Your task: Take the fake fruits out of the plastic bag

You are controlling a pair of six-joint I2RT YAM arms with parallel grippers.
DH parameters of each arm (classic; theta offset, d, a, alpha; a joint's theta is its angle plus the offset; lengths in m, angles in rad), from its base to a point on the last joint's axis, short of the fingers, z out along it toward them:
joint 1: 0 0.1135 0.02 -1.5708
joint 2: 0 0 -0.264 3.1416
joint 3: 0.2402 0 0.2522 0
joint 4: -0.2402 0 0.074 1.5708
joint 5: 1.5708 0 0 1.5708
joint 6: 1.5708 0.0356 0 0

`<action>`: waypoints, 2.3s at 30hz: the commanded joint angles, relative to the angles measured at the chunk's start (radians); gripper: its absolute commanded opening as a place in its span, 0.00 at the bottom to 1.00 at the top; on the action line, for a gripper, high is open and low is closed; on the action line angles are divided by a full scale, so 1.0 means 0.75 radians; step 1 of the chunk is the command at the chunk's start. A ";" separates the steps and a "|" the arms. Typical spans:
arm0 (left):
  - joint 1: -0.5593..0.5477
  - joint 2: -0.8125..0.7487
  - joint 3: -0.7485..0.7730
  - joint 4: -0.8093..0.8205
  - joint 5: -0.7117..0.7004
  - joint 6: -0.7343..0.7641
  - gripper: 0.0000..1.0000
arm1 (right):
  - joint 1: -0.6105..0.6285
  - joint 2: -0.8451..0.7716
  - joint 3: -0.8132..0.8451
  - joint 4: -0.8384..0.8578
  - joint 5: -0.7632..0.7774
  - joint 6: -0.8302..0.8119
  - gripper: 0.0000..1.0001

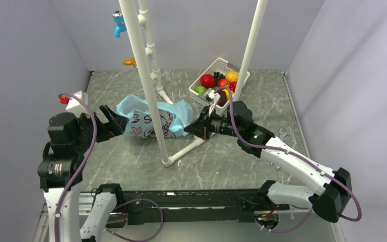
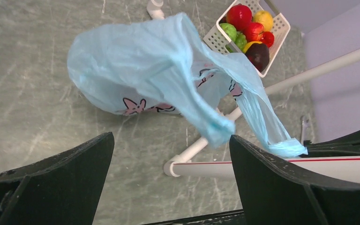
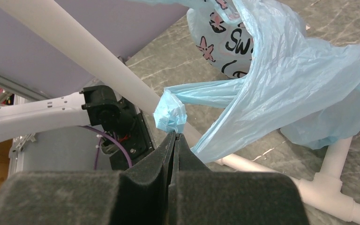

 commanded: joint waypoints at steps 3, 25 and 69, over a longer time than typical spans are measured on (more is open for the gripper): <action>0.004 -0.161 -0.241 0.207 -0.026 -0.256 0.99 | 0.004 0.016 0.075 0.071 -0.015 0.023 0.00; -0.243 -0.046 -0.175 0.390 -0.091 -0.241 0.91 | 0.025 0.046 0.112 0.051 -0.004 0.014 0.00; -0.376 0.207 0.099 0.113 -0.343 0.416 0.00 | 0.140 -0.119 0.167 -0.392 0.505 -0.294 0.59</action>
